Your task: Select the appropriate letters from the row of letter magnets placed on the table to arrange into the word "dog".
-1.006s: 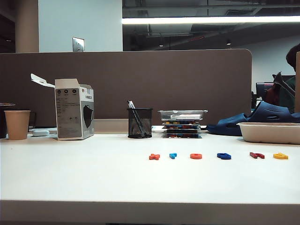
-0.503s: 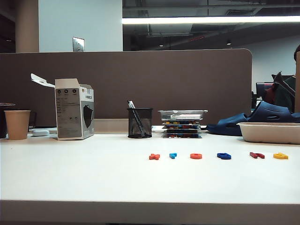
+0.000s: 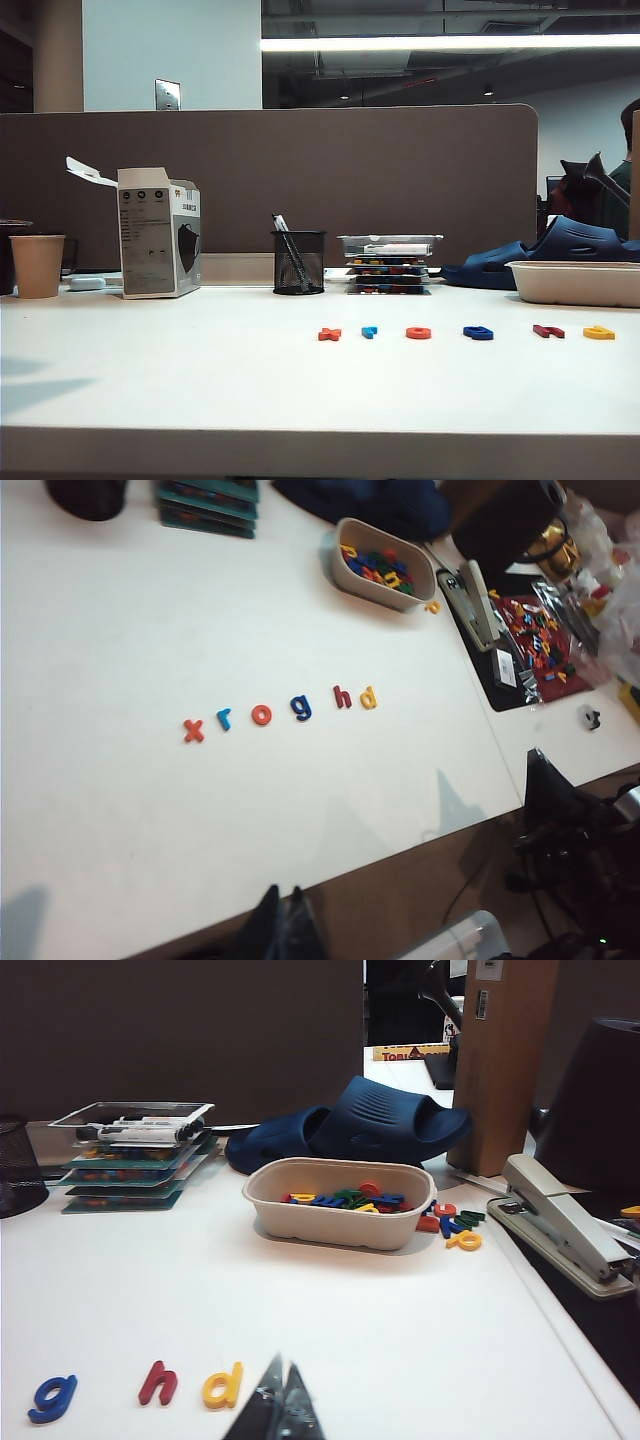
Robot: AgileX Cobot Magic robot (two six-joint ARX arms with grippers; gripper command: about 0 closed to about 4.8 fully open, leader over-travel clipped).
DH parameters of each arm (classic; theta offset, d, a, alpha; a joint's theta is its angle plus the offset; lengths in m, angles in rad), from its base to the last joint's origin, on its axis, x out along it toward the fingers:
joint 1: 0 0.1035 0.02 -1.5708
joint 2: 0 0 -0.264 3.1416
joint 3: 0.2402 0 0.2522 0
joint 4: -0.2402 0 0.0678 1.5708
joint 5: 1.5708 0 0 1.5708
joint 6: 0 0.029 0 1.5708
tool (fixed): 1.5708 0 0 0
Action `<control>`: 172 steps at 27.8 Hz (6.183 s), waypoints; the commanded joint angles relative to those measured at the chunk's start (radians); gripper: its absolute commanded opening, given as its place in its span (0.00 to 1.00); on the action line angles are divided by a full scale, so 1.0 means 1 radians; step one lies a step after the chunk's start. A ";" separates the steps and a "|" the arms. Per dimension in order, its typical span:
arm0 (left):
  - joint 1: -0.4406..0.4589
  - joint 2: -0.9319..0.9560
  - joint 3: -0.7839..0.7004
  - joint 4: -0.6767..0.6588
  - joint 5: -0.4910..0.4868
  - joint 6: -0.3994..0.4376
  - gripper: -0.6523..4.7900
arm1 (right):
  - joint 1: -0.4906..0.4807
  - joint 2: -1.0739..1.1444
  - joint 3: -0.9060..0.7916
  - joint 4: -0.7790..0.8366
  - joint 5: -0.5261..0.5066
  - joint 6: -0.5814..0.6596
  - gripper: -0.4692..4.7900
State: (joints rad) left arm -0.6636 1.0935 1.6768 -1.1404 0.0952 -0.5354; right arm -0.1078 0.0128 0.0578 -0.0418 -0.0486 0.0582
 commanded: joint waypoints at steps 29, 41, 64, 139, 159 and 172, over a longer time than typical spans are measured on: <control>-0.630 0.322 0.002 0.266 -0.636 -0.377 0.19 | 0.000 -0.014 0.003 -0.082 0.050 -0.003 0.08; -0.631 0.322 0.002 0.221 -0.731 -0.377 0.11 | 0.000 -0.014 0.004 -0.082 0.050 -0.002 0.08; -0.631 0.322 0.002 0.211 -0.730 -0.378 0.11 | 0.002 0.229 0.380 -0.365 0.076 0.054 0.08; -0.631 0.322 0.002 0.214 -0.723 -0.378 0.11 | 0.212 1.819 1.111 -0.653 -0.021 0.016 0.48; -0.631 0.322 0.002 0.214 -0.723 -0.378 0.11 | 0.212 1.819 1.111 -0.628 -0.021 0.016 0.37; -0.631 0.322 0.002 0.214 -0.723 -0.378 0.11 | 0.212 1.819 1.111 -0.617 -0.021 0.016 0.32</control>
State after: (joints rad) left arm -1.2953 1.4181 1.6772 -0.9318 -0.6250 -0.9142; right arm 0.1017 1.8149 1.1831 -0.6262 -0.0490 0.0700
